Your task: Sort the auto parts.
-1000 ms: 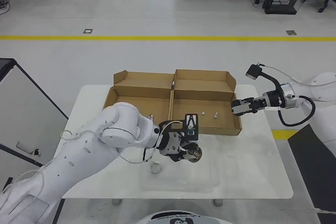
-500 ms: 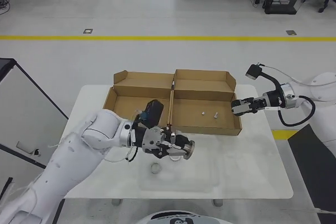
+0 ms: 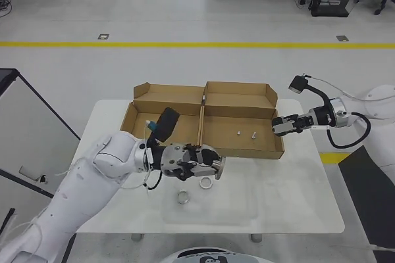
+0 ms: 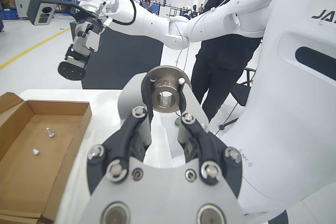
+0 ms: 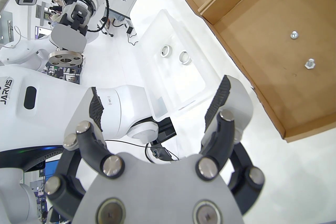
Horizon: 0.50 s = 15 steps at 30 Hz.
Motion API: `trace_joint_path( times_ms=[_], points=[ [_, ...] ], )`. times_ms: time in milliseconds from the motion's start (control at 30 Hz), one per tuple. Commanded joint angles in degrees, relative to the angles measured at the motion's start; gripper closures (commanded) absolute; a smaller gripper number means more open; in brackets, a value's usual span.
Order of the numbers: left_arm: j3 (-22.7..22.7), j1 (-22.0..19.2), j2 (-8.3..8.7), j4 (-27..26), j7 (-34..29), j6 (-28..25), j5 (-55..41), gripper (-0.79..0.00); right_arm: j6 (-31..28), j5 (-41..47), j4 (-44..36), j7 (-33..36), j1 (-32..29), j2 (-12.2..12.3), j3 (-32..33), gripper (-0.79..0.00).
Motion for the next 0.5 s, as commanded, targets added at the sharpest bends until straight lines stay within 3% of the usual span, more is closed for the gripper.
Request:
trace_joint_path(
  times_ms=[0,167,467],
  points=[
    [0.00,0.00,0.00,0.00,0.00,0.00,-0.01,0.000,0.00,0.00,0.00,0.00,0.00,0.00,0.00,-0.785],
    [-0.07,1.12,-0.07,0.35,1.94,0.92,-0.91,0.000,0.00,0.00,0.00,0.00,0.00,0.00,0.00,-0.785],
    [0.29,5.80,0.01,1.15,6.78,0.00,-17.76,0.000,0.00,0.00,0.00,0.00,0.00,0.00,0.00,-0.785]
  ],
)
